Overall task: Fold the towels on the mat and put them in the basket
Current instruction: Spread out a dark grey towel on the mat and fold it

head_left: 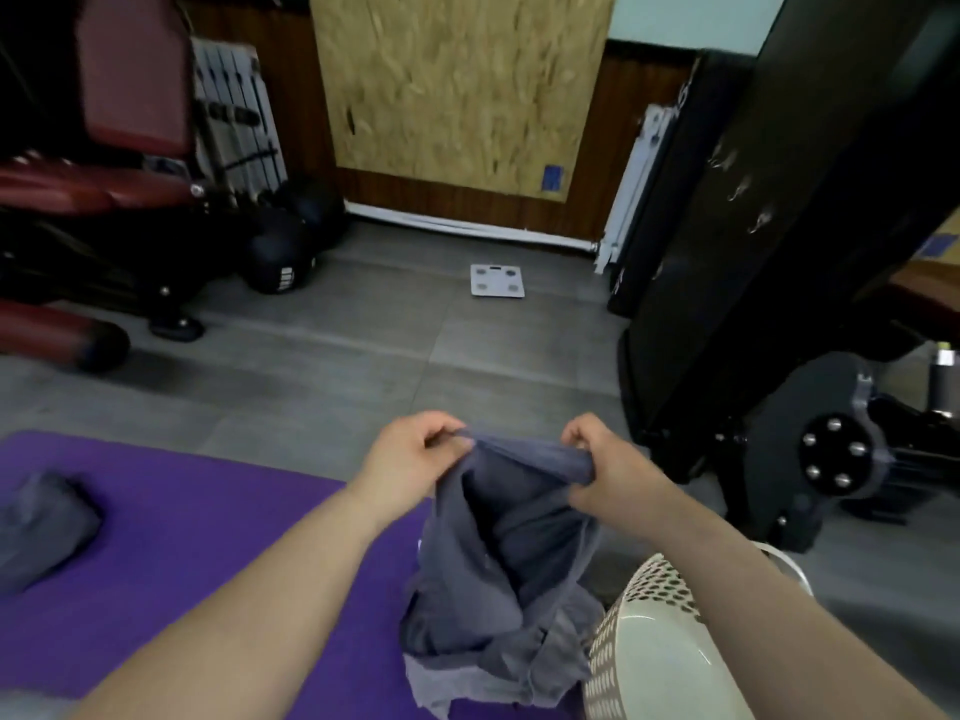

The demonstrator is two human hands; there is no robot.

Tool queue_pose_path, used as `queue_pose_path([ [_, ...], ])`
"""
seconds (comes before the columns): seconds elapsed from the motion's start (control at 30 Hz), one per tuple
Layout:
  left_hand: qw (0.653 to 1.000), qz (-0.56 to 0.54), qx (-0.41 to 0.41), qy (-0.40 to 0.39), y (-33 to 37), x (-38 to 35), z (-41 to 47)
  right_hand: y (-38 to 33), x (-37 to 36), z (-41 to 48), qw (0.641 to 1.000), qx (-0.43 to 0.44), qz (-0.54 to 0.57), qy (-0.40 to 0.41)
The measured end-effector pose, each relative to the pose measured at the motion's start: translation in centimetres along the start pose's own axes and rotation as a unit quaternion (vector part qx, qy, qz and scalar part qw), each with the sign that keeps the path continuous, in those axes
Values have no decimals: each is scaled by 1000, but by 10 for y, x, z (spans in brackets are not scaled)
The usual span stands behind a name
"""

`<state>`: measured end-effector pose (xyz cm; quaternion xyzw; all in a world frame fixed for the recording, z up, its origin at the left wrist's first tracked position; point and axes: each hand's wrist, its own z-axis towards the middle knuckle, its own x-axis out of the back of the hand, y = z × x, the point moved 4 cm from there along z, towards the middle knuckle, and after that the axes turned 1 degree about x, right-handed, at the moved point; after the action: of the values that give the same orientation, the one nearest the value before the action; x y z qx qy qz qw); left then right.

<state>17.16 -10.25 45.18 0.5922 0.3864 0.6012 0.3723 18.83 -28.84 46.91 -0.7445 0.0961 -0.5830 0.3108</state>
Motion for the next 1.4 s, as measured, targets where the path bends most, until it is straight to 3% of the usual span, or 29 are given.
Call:
queue_pose_path([
  [0.13, 996, 46, -81, -14, 61, 31, -10, 1, 2, -6, 988, -21, -127, 87],
  [0.23, 991, 62, -110, 41, 84, 64, -23, 16, 0, -7, 983, -72, -101, 134],
  [0.37, 984, 60, -87, 145, 84, 124, -37, 46, -9, -12, 982, -155, -23, 102],
  [0.47, 980, 74, -55, 175, 64, 156, -44, 39, -6, -12, 985, -116, 104, 81],
  [0.57, 977, 74, -15, 198, 39, 184, -46, 9, -1, -4, 981, -79, 158, 76],
  [0.77, 972, -48, 42, 225, -20, 242, -33, -66, -14, 31, 985, -60, 153, 61],
  [0.93, 974, -1, 36, 224, -90, 329, -16, -138, -63, 78, 989, -88, 111, 39],
  [1.07, 972, 100, 58, 205, -158, 408, -8, -209, -116, 116, 988, -117, 89, 36],
  [1.2, 980, 82, 86, 162, -199, 442, 4, -276, -175, 142, 972, -153, 175, 18],
  [1.3, 997, 20, 71, 10, -197, 416, 6, -316, -212, 152, 950, -173, 260, 4],
  [1.4, 989, -27, 61, -130, -192, 382, -4, -350, -236, 158, 915, -180, 362, -4],
])
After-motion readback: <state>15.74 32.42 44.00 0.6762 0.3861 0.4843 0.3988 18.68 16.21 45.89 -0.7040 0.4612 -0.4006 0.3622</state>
